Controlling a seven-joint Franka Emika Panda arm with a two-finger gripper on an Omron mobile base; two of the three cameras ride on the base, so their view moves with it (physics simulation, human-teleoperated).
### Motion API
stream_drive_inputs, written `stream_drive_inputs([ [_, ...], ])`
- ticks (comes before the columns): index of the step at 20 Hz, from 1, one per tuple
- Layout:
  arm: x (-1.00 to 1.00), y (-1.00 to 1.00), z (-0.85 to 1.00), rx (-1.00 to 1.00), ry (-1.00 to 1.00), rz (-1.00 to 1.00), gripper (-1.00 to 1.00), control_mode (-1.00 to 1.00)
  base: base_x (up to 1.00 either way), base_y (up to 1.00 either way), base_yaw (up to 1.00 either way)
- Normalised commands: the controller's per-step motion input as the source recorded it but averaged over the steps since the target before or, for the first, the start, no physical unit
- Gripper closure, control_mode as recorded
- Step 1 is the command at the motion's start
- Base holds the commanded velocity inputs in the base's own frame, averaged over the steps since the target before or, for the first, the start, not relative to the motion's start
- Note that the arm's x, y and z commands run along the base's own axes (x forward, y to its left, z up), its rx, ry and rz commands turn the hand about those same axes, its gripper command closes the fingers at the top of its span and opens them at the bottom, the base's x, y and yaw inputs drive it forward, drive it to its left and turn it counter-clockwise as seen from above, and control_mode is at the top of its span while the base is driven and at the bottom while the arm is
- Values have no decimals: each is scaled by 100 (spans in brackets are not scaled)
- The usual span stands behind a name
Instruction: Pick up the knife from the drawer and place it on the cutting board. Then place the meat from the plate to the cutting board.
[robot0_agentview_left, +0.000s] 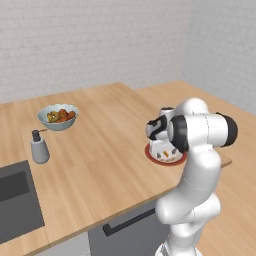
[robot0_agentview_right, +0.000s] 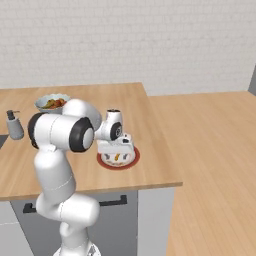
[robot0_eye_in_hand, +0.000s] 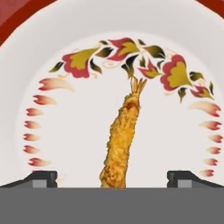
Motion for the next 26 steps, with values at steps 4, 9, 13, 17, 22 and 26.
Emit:
stream_drive_inputs([
  [4, 10, 0, -18, 0, 9, 1, -100, -100, 0, 0, 0],
  [9, 9, 0, -19, 0, 7, 1, -100, -100, 0, 0, 0],
  [13, 10, 0, -18, 0, 2, 1, 100, -100, 0, 0, 0],
  [17, 3, 0, -10, 0, -2, 0, 100, -100, 0, 0, 0],
  [22, 0, 5, -13, 0, 0, 0, 100, -100, 0, 0, 0],
  [26, 0, 4, -3, 0, 0, 0, 100, -100, 0, 0, 0],
])
